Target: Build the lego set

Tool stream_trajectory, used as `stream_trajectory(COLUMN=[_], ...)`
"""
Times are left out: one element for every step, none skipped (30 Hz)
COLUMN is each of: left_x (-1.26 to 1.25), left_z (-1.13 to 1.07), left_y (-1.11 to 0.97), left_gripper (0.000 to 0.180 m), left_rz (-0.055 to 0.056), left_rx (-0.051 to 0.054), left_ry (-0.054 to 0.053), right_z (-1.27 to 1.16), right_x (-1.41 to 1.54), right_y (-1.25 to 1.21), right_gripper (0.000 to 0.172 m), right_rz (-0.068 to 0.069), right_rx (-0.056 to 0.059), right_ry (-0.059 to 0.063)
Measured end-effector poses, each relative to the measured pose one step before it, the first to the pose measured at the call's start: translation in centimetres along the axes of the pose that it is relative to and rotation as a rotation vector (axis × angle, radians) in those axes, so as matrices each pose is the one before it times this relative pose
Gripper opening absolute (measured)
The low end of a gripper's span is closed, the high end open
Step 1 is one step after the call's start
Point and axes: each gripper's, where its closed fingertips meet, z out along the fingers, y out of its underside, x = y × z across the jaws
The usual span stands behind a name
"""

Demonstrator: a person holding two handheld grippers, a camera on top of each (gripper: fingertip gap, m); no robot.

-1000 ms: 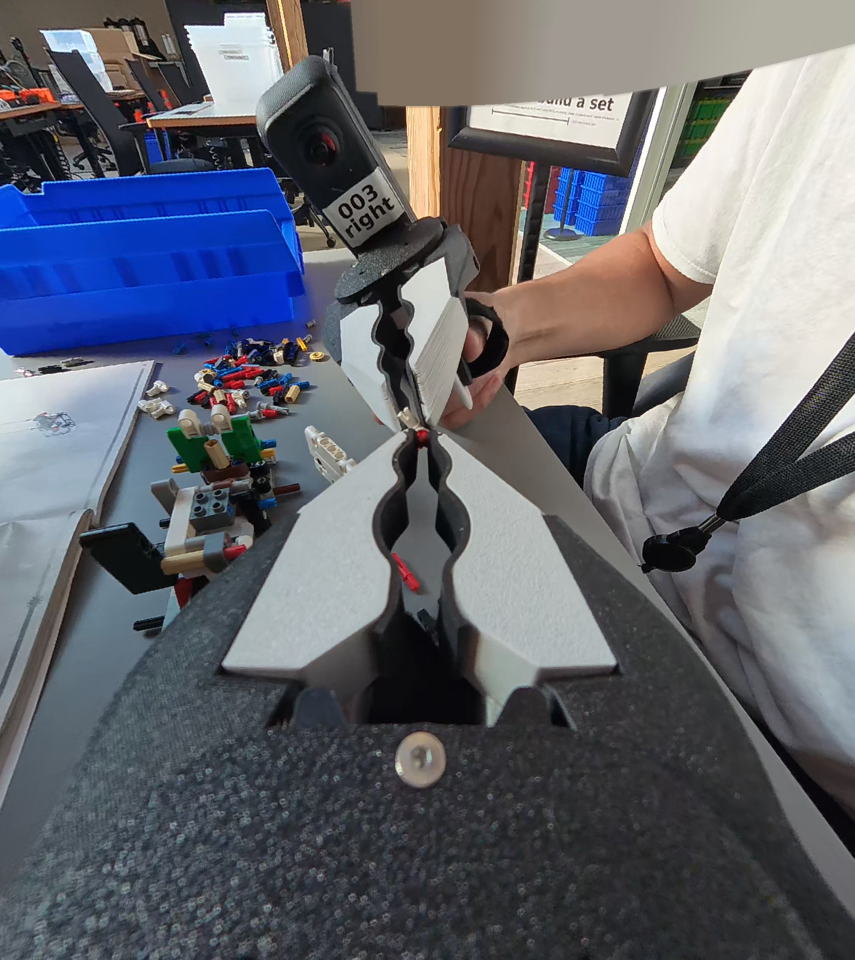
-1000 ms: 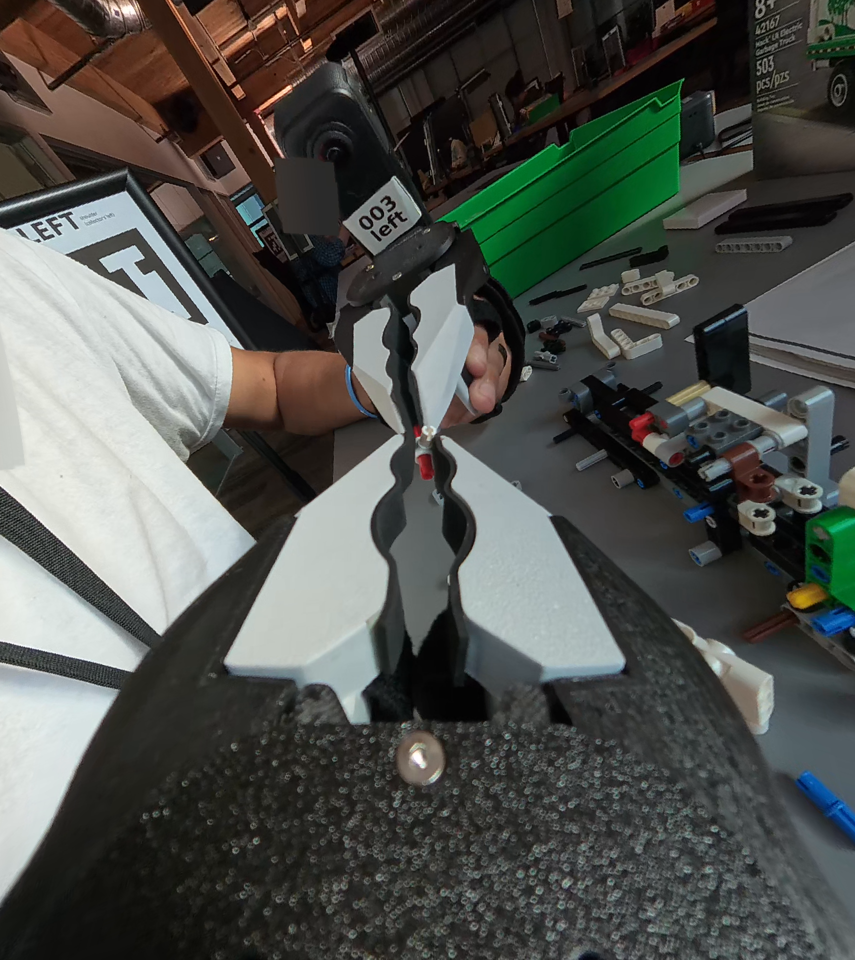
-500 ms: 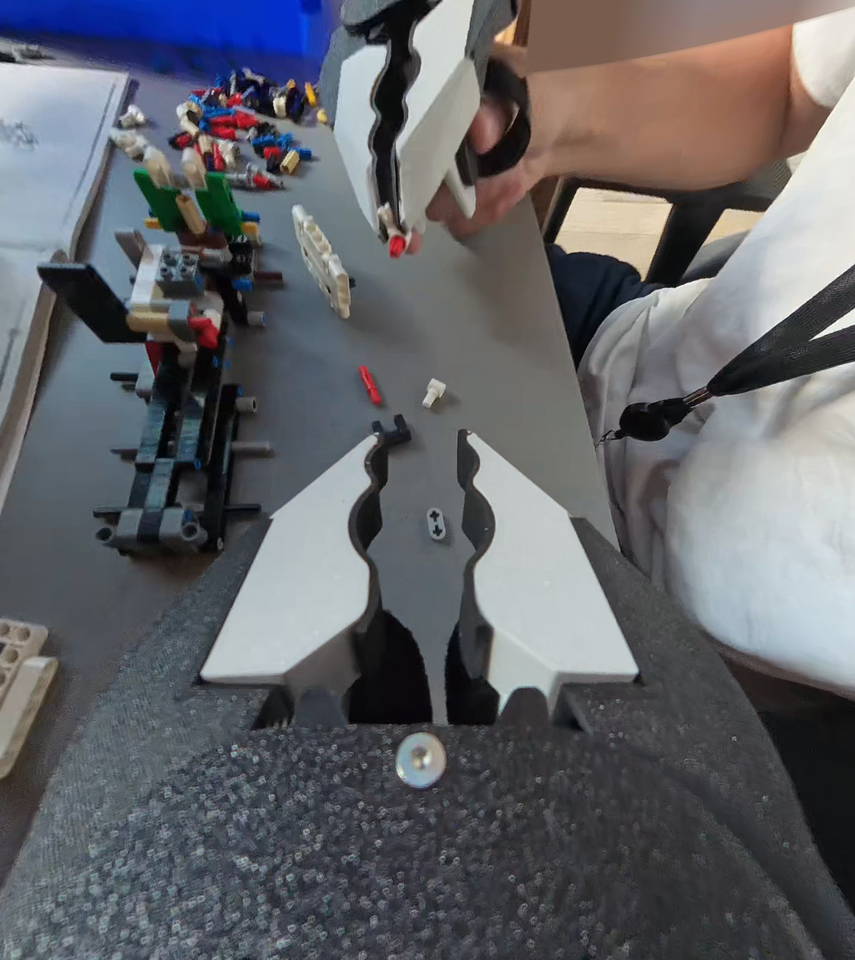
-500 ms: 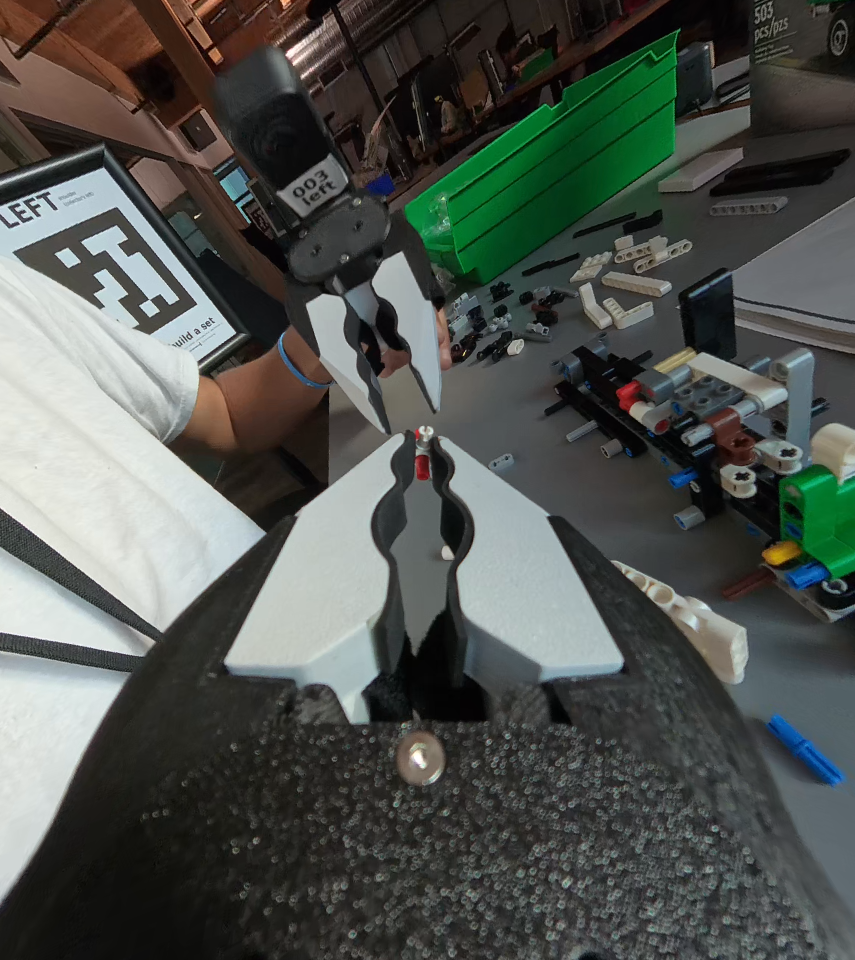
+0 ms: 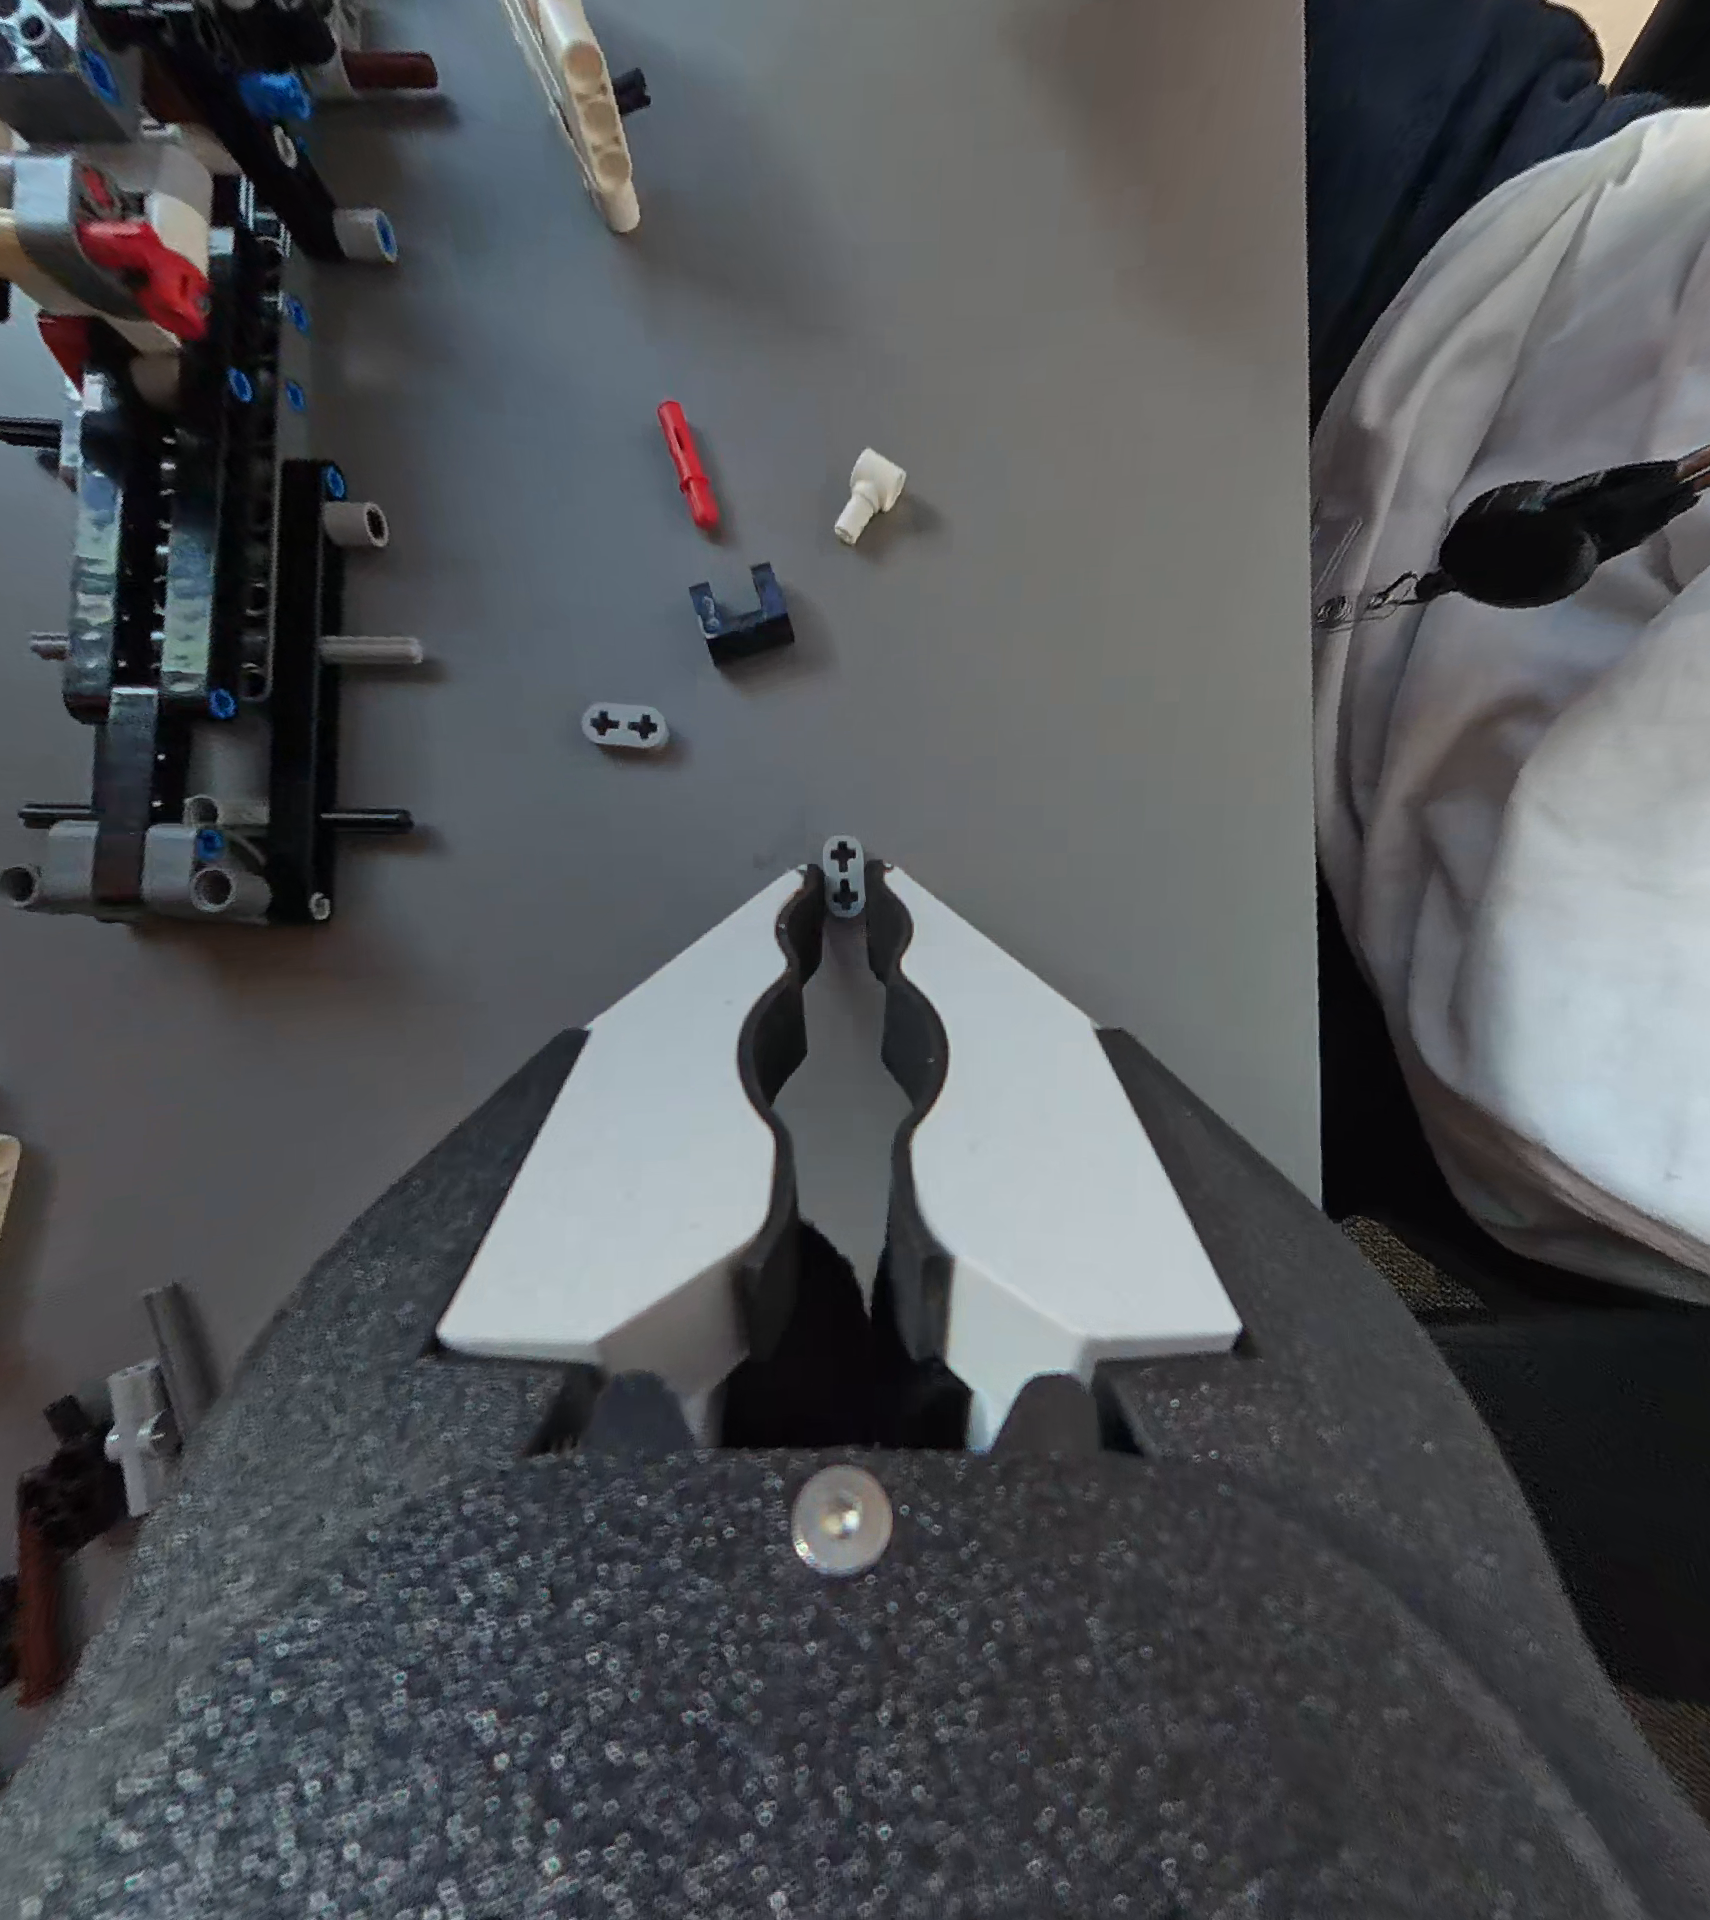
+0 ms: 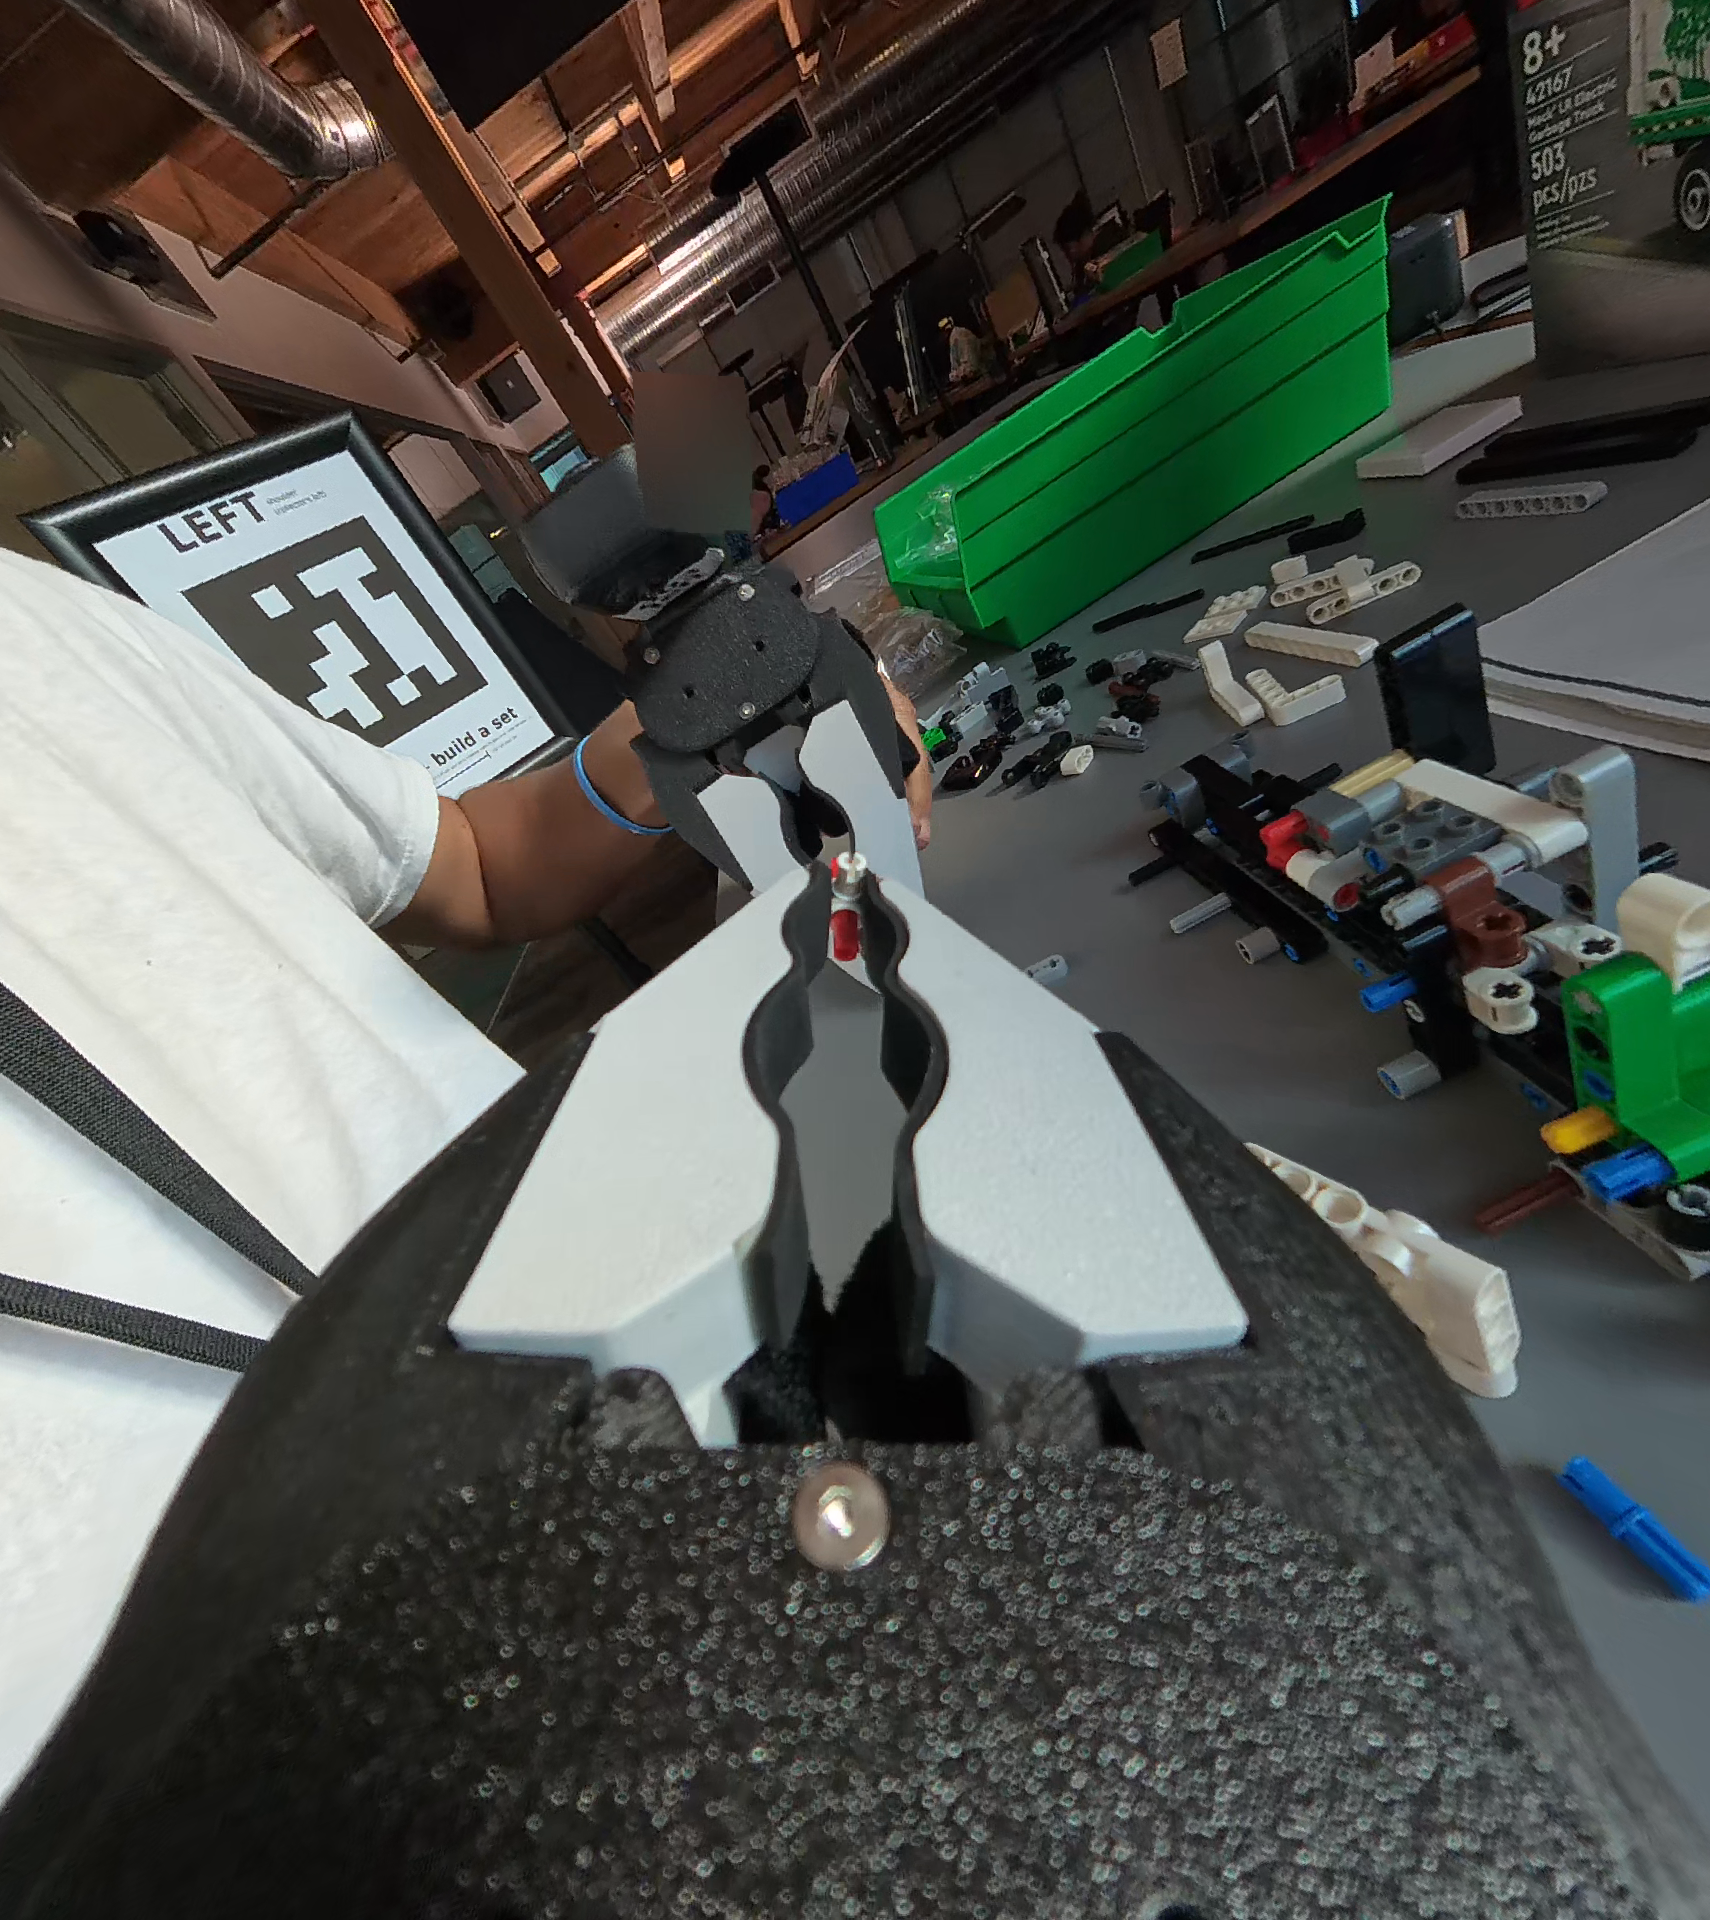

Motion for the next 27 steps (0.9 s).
stream_trajectory(left_x=[0.034,0.050,0.058,0.042,0.005,-0.030,-0.169,-0.426,-0.486,-0.546,-0.654,-0.628,-0.676,-0.716,-0.787,-0.738,-0.539,-0.399,-0.272,-0.174,-0.012,0.183,0.364,0.518,0.498,0.325,0.311], left_z=[0.102,0.062,0.054,0.054,0.044,0.048,0.056,0.048,-0.026,-0.178,-0.340,-0.487,-0.551,-0.511,-0.417,-0.305,-0.212,-0.112,-0.025,0.029,0.034,0.012,-0.023,-0.075,-0.074,-0.028,0.042], left_y=[-0.103,-0.090,-0.078,-0.068,-0.062,-0.094,-0.098,-0.124,-0.362,-0.745,-1.090,-1.385,-1.609,-1.636,-1.455,-1.267,-1.032,-0.732,-0.382,-0.033,0.156,0.252,0.350,0.358,0.427,0.393,0.232], left_gripper=[0.006,0.004,0.005,0.005,0.005,0.005,0.005,0.005,0.005,0.005,0.005,0.005,0.005,0.005,0.005,0.005,0.005,0.005,0.005,0.005,0.005,0.005,0.005,0.005,0.005,0.005,0.005], left_rz=[0.0012,0.0037,0.0080,0.0103,0.0157,0.0158,0.0142,0.0166,0.0157,0.0013,-0.0164,-0.0261,-0.0338,-0.0378,-0.0422,-0.0474,-0.0533,-0.0502,-0.0415,-0.0357,-0.0328,-0.0377,-0.0347,-0.0228,-0.0123,-0.0130,-0.0196], left_rx=[0.0024,0.0006,0.0004,0.0013,0.0018,0.0033,0.0022,0.0069,0.0259,0.0492,0.0678,0.0847,0.0966,0.0951,0.0824,0.0719,0.0628,0.0501,0.0376,0.0238,0.0209,0.0176,0.0108,0.0106,0.0060,0.0045,0.0064], left_ry=[0.0019,-0.0002,-0.0014,-0.0041,-0.0068,-0.0073,-0.0116,-0.0218,-0.0172,-0.0062,0.0035,0.0176,0.0239,0.0282,0.0278,0.0342,0.0444,0.0455,0.0412,0.0336,0.0280,0.0278,0.0253,0.0238,0.0182,0.0116,0.0204], right_z=[-0.022,-0.011,-0.019,-0.009,-0.004,0.001,0.010,0.029,0.051,0.068,0.064,0.091,0.100,0.165,0.250,0.283,0.306,0.308,0.337,0.348,0.332,0.282,0.229,0.161,0.095,0.034,0.030], right_x=[-0.005,0.002,-0.003,0.015,0.037,0.013,0.006,-0.005,-0.037,-0.037,0.047,0.117,0.112,0.094,0.151,0.238,0.369,0.472,0.353,0.222,0.087,-0.154,-0.398,-0.482,-0.339,-0.351,-0.111], right_y=[-0.013,-0.015,-0.008,-0.020,-0.002,-0.010,0.017,0.016,-0.019,-0.016,-0.038,-0.080,-0.272,-0.406,-0.465,-0.530,-0.473,-0.313,-0.120,-0.011,0.037,0.053,0.123,0.224,0.256,0.211,0.308], right_gripper=[0.004,0.003,0.004,0.004,0.004,0.004,0.004,0.004,0.004,0.004,0.004,0.004,0.004,0.004,0.004,0.004,0.004,0.004,0.004,0.004,0.003,0.004,0.003,0.003,0.003,0.003,0.003], right_rz=[0.0010,-0.0002,0.0001,0.0017,0.0024,0.0011,-0.0008,-0.0019,0.0000,0.0021,0.0066,0.0014,-0.0050,-0.0042,-0.0036,-0.0132,-0.0301,-0.0416,-0.0413,-0.0254,-0.0048,0.0062,0.0227,0.0200,0.0205,0.0086,0.0027], right_rx=[0.0011,0.0014,0.0013,0.0010,0.0007,0.0002,-0.0007,-0.0012,0.0021,0.0018,0.0039,0.0053,0.0153,0.0154,0.0107,0.0093,0.0068,-0.0001,-0.0049,-0.0025,0.0054,0.0111,0.0104,0.0054,0.0052,0.0117,0.0076], right_ry=[-0.0010,0.0005,-0.0004,-0.0001,0.0006,0.0006,0.0008,0.0015,-0.0015,-0.0034,0.0000,0.0055,0.0085,0.0053,0.0077,0.0155,0.0269,0.0352,0.0285,0.0218,0.0168,0.0091,0.0027,-0.0011,0.0070,-0.0006,0.0074])
